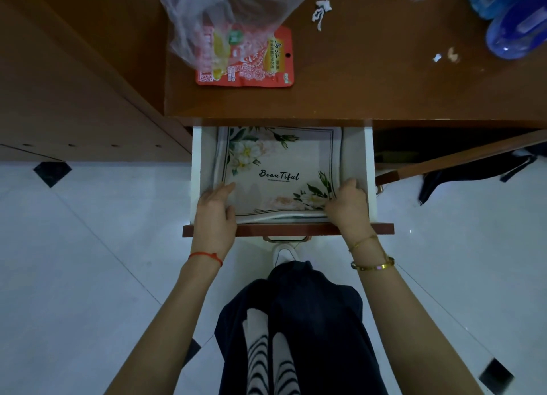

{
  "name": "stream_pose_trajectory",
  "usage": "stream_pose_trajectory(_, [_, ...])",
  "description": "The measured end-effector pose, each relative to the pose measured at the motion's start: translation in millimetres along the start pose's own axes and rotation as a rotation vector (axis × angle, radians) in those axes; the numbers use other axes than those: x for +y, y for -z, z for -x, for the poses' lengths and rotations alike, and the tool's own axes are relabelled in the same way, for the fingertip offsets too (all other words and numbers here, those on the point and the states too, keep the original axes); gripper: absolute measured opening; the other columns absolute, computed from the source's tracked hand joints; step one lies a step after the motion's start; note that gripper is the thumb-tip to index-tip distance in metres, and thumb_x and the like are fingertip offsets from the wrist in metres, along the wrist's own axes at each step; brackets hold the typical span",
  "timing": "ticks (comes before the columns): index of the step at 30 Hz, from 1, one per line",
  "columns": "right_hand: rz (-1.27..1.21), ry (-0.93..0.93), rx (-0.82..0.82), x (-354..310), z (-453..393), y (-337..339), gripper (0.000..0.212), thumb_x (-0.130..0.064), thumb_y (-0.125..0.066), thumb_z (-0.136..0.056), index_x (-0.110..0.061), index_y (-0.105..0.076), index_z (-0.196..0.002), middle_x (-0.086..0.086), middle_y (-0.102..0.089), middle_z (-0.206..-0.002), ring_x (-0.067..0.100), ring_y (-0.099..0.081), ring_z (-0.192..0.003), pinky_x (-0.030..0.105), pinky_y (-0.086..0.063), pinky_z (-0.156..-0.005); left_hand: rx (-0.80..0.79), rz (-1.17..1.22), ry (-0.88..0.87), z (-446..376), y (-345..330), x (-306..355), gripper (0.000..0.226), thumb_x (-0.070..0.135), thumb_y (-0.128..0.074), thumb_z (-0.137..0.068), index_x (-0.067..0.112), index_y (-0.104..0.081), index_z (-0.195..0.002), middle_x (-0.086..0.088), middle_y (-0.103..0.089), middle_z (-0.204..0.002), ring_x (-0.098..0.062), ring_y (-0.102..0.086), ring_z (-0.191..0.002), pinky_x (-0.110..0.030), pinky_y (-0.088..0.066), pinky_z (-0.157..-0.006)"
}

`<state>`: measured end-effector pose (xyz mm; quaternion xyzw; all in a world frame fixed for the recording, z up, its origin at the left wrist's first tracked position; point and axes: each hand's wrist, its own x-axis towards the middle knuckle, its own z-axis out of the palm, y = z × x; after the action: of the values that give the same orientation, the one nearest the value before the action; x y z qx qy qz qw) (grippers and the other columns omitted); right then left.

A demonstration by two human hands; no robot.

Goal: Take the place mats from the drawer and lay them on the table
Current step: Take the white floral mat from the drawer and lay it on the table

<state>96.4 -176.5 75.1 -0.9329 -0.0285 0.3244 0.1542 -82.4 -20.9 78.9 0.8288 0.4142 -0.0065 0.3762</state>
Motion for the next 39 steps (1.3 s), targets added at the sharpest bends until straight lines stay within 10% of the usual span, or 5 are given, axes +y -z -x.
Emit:
stream_pose_trajectory(9, [-0.339,0.03,0.215,20,33,18,0.041,0.003,-0.061,-0.088,0.002,-0.047,-0.126,0.021,-0.057,-0.126,0.033,-0.058,-0.114,0.018,-0.041,-0.082,0.141,0.011,0.054,8,4,5,0.043,-0.012,-0.051,-0.088,0.001,-0.059,-0.128,-0.018,-0.058,-0.132,-0.032,-0.057,-0.119,-0.021,-0.03,-0.104])
stream_pose_trajectory(15, [-0.529,0.09,0.255,47,66,23,0.037,-0.006,-0.07,-0.085,-0.009,-0.054,-0.118,0.009,-0.063,-0.121,0.023,-0.061,-0.111,0.036,-0.049,-0.1,0.167,0.054,0.004,29,17,11,0.035,-0.006,-0.06,-0.086,0.001,-0.064,-0.119,-0.019,-0.066,-0.118,-0.032,-0.063,-0.104,-0.006,-0.031,-0.088])
stream_pose_trajectory(27, [-0.732,0.062,0.157,88,134,29,0.041,-0.004,-0.069,-0.086,-0.011,-0.052,-0.122,-0.004,-0.058,-0.118,0.013,-0.064,-0.092,0.026,-0.054,-0.081,0.152,0.258,0.342,98,42,16,0.053,0.015,-0.077,-0.08,0.005,-0.059,-0.128,-0.009,-0.064,-0.125,-0.025,-0.061,-0.11,-0.032,-0.045,-0.103])
stream_pose_trajectory(39, [-0.719,-0.049,-0.098,96,143,61,0.044,0.003,-0.059,-0.09,-0.005,-0.05,-0.132,0.014,-0.06,-0.114,0.025,-0.059,-0.1,0.033,-0.049,-0.09,-0.158,0.602,0.558,127,73,32,0.054,0.0,-0.069,-0.084,0.004,-0.043,-0.131,-0.015,-0.058,-0.115,-0.02,-0.058,-0.092,-0.032,-0.051,-0.082])
